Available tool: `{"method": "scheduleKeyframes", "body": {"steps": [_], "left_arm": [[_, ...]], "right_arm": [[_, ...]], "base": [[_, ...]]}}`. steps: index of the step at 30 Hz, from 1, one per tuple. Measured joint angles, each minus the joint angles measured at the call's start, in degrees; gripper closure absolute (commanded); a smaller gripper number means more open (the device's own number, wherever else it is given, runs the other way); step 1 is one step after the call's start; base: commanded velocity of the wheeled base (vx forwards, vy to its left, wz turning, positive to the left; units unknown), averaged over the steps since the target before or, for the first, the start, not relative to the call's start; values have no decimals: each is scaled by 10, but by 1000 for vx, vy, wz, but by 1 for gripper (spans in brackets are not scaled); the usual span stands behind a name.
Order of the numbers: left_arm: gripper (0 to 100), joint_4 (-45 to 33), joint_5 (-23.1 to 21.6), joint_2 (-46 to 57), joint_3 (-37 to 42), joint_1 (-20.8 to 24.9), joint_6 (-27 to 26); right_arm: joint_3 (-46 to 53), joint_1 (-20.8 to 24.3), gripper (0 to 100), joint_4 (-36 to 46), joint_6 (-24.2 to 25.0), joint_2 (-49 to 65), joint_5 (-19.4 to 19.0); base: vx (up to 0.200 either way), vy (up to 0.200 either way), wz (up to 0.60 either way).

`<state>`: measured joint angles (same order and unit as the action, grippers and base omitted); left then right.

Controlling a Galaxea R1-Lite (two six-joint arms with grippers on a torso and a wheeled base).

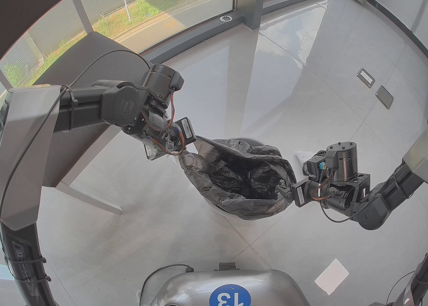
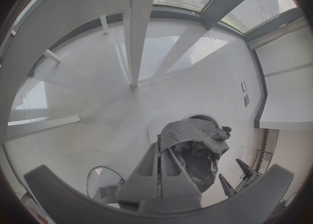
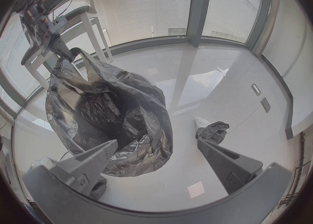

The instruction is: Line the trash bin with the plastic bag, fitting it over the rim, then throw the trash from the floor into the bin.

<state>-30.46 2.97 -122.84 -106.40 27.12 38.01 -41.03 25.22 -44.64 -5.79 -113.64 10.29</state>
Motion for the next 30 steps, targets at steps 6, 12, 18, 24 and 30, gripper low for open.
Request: {"method": "scheduleKeyframes", "body": {"steps": [6,12,18,24,30], "left_arm": [[100,3,8,4,27,-10,-29],[100,16,9,3,36,-12,-40],[100,23,10,-3,37,-12,-52],[0,27,14,-10,37,-12,-59],[0,27,15,-13,37,-10,-59]], "right_arm": [[-3,0,0,0,0,-1,0],[-5,1,0,-1,0,0,0],[-3,2,0,-1,1,5,0],[0,0,0,0,0,20,0],[2,-3,0,0,0,27,1]], "base": [[0,0,0],[0,0,0],[0,0,0],[0,0,0],[0,0,0]]}}
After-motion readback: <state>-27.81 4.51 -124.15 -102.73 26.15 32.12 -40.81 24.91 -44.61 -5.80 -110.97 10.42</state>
